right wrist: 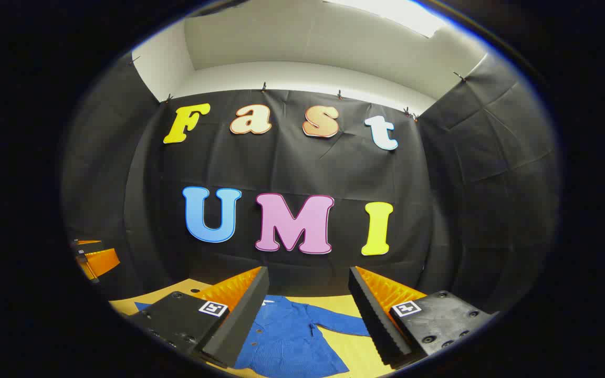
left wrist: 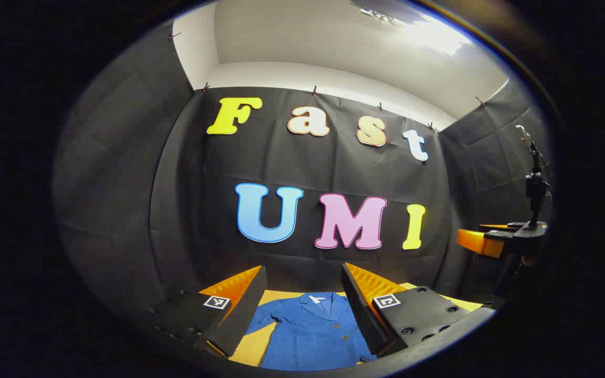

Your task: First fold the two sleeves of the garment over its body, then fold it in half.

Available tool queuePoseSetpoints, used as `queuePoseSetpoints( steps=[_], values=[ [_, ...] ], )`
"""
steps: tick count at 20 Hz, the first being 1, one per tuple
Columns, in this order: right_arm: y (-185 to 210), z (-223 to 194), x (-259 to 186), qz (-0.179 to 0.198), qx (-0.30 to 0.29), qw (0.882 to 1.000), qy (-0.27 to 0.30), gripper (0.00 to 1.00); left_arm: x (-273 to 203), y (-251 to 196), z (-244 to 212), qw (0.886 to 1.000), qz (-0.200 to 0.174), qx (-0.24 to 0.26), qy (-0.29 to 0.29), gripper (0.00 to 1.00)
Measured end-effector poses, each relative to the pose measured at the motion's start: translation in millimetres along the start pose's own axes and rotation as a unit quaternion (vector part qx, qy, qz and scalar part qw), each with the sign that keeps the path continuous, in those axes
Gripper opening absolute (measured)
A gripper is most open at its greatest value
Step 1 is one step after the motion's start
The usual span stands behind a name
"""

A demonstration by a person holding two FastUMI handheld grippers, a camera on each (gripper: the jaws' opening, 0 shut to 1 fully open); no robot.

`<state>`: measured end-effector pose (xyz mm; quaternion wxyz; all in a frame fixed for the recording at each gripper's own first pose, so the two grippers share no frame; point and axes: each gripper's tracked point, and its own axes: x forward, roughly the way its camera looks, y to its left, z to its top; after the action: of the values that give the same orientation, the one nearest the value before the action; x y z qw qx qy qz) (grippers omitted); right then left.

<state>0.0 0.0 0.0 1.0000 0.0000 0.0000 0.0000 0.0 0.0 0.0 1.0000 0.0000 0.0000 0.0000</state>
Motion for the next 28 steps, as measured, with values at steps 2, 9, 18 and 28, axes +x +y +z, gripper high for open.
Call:
queuePoseSetpoints(
  steps=[2,9,18,28],
  values=[
    [3.0,5.5,-6.3,0.004,-0.008,1.000,-0.007,0.96,-0.9,10.3,-0.1,1.000,0.011,-0.004,-0.002,0.81],
    [6.4,-11.2,26.9,0.021,-0.005,1.000,0.001,0.96,14.8,13.4,-8.5,0.999,0.040,0.003,0.004,0.81],
    [-8.6,-44.9,55.4,0.020,0.015,0.999,0.025,0.96,54.9,-9.7,-10.6,0.999,0.024,0.026,0.021,0.82],
    [-30.5,-130.9,119.2,-0.001,0.059,0.988,0.146,0.97,85.6,-19.2,-26.6,0.998,0.014,0.022,0.053,0.81]
  ],
)
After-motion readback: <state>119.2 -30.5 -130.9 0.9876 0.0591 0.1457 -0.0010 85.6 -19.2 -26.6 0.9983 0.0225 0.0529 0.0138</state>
